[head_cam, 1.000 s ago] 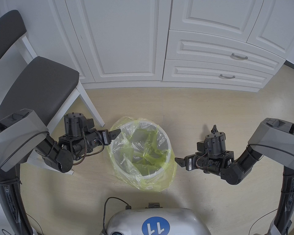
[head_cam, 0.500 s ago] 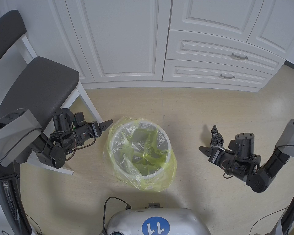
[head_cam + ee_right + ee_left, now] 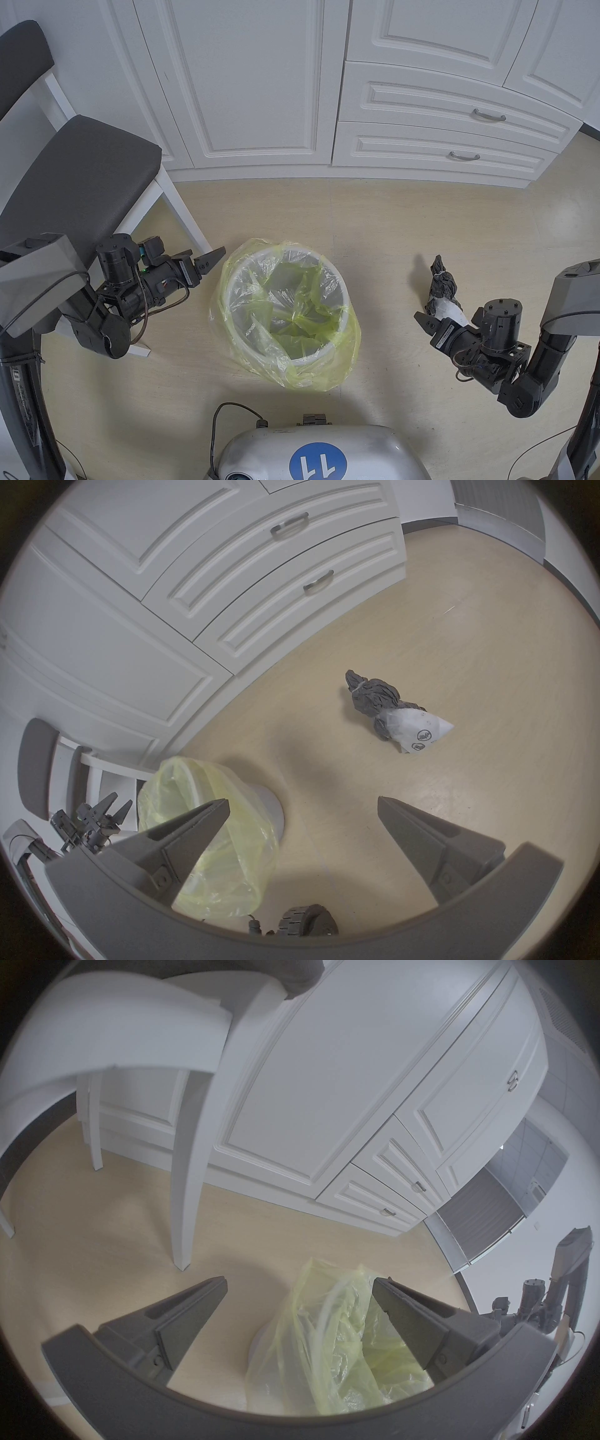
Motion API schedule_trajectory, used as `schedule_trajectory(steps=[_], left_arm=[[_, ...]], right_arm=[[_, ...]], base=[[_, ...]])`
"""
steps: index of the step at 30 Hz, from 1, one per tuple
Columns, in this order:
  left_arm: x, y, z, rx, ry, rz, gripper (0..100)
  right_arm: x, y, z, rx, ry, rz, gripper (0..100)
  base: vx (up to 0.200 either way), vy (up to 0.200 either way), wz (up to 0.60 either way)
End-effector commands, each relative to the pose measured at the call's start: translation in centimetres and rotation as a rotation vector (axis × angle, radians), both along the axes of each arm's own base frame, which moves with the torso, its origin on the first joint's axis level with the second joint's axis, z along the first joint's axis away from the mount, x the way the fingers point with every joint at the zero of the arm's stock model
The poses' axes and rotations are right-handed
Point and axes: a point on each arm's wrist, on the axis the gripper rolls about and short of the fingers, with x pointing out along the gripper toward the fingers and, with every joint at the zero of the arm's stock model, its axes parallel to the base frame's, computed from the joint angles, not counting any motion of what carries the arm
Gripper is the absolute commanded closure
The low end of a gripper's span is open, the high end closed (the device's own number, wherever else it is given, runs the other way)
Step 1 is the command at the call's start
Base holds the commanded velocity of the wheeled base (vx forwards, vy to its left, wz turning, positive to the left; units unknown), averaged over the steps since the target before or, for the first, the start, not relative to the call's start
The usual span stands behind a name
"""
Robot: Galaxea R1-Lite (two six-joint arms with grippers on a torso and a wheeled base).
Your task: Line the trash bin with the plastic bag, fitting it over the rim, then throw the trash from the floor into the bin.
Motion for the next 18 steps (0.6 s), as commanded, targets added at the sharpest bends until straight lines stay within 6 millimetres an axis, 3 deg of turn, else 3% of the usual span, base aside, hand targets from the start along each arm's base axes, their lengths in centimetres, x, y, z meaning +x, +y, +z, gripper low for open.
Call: schedule_trajectory(steps=[1,9,18], left_arm=[[0.2,-0.6,-3.1,0.000,0.059,-0.018,0],[0.2,-2.6,-3.6,-0.063,0.065,-0.054,0],[0.8,-2.4,-5.2,-0.062,0.085,-0.045,0]], right_arm=[[-0.1,0.2,-1.4,-0.025,0.043,0.007,0],[-0.4,0.7,-1.5,-0.028,0.045,0.026,0],[-0.7,0.9,-1.7,-0.038,0.057,0.041,0]], base=[[0.000,0.000,0.00],[0.000,0.000,0.00],[0.000,0.000,0.00]])
